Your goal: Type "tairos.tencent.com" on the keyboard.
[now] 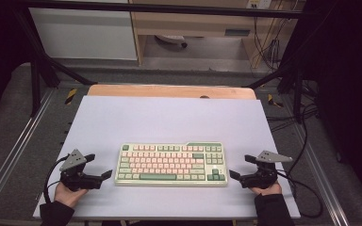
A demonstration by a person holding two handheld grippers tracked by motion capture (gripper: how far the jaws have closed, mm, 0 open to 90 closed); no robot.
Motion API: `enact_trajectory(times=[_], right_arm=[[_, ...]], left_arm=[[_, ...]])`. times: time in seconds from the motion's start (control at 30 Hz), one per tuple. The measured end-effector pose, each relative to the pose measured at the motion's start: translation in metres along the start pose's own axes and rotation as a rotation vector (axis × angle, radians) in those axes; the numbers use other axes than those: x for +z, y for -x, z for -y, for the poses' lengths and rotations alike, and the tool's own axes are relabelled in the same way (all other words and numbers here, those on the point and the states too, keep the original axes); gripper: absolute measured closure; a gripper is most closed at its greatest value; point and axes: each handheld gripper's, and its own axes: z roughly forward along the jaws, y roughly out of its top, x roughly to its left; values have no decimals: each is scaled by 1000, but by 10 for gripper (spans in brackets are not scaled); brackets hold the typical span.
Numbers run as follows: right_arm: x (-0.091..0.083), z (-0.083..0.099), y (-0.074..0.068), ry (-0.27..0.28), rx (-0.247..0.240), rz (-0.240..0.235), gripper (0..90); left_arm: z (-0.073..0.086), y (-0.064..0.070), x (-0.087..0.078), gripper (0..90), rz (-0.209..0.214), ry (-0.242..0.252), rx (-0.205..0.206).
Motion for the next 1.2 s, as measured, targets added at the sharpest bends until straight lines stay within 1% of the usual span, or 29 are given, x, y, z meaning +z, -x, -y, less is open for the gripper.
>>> enact_trajectory(times=[0.6, 0.8, 0.87, 0.93, 0.97, 1.0, 1.03, 1.13, 1.17, 1.2], right_arm=[[0, 0, -1, 2, 0, -6, 12], [-1, 0, -1, 3, 1, -5, 13], [-1, 0, -1, 3, -1, -4, 13], [-1, 0, -1, -1, -2, -3, 13], [-1, 0, -1, -1, -3, -2, 12], [-1, 0, -1, -1, -2, -3, 13], [-1, 0, -1, -1, -2, -2, 13], [-1, 0, -1, -1, -3, -2, 13], [-1, 0, -1, -1, -3, -2, 13], [-1, 0, -1, -2, -3, -1, 13]], left_arm=[[-8, 5, 0, 42, -5, -1, 3], [-15, 9, 1, 63, 8, 3, 6], [-18, 11, 1, 92, 20, 12, 7], [-22, 14, 1, 112, 23, 13, 14], [-26, 16, 1, 130, 32, 19, 16], [-26, 16, 1, 147, 32, 19, 16], [-30, 19, 2, 165, 39, 25, 11], [-33, 22, 3, 230, 46, 27, 11], [-35, 24, 3, 230, 47, 26, 16], [-36, 26, 4, 294, 51, 30, 19]])
